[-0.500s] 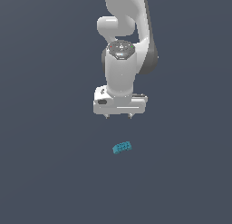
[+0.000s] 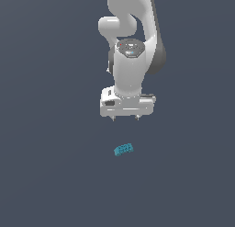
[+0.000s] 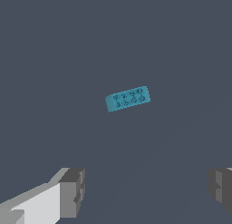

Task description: Pick up the object and move it to a goal position.

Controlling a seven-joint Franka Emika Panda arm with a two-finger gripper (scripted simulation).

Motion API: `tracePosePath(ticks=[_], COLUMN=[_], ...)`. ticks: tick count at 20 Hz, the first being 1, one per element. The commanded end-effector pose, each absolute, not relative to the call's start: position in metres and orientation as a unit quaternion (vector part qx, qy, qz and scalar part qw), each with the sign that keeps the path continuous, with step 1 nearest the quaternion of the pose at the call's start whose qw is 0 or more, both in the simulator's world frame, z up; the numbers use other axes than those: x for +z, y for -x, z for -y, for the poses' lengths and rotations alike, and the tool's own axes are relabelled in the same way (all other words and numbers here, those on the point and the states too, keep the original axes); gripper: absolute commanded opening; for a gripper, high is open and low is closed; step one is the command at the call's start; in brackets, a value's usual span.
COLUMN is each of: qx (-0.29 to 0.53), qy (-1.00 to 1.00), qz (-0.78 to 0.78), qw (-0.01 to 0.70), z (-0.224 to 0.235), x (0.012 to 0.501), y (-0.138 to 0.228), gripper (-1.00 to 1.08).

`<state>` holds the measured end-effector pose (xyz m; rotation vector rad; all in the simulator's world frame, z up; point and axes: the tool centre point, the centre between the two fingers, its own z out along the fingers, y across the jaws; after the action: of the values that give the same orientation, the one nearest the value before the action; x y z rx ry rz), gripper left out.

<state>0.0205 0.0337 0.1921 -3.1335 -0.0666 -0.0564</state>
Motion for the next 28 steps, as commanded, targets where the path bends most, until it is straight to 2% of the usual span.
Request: tracePosePath(ticks=[1, 14, 28], qx=[-0.021, -0.018, -0.010], qy=[0.999, 1.000, 0.984], qz=[0.027, -0.015, -0.179], qw=[0.005, 0.008, 0.013], z=[-0.041, -0.040, -0.037], x=[0.195, 0.188, 0.159], y=[-0.022, -0.028, -0.047], gripper=[1.00, 1.00, 1.00])
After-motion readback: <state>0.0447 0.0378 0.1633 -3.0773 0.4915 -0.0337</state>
